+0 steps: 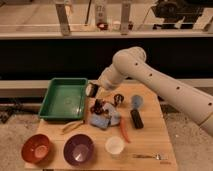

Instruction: Place brush in paper cup

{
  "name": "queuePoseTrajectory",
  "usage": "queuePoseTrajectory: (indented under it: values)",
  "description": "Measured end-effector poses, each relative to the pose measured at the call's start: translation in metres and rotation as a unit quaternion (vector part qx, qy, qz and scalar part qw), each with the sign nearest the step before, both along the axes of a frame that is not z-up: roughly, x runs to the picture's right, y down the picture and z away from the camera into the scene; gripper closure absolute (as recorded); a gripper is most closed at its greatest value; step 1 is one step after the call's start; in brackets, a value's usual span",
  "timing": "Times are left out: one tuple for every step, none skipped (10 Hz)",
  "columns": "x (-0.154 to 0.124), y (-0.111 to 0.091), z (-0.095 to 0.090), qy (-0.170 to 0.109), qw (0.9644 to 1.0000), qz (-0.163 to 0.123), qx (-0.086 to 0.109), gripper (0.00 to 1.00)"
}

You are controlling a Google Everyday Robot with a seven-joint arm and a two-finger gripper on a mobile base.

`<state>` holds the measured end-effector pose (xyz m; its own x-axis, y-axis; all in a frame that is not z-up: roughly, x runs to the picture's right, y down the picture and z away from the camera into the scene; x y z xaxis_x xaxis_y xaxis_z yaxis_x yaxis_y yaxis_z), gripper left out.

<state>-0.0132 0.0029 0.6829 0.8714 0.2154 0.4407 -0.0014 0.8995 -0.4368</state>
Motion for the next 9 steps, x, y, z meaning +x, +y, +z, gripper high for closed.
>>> queuePoseTrajectory:
  values:
    - [0.003,0.003,-0.004,0.000,1.0000,0.007,-0.001,1.00]
    - [0.009,0.005,-0.009,0.002,0.9999,0.015,-0.003,1.00]
    - [0.012,0.008,-0.013,0.002,0.9998,0.018,-0.003,1.00]
    - [0.017,0.012,-0.018,0.001,0.9997,0.022,-0.004,1.00]
    - [0.020,0.015,-0.022,0.001,0.9997,0.025,-0.004,1.00]
    - [0.025,0.017,-0.026,0.003,0.9997,0.026,-0.004,1.00]
    - [0.031,0.020,-0.031,0.005,0.9996,0.027,-0.004,1.00]
    - [0.036,0.021,-0.035,0.006,0.9996,0.028,-0.004,1.00]
    - [0.040,0.023,-0.039,0.007,0.9995,0.029,-0.004,1.00]
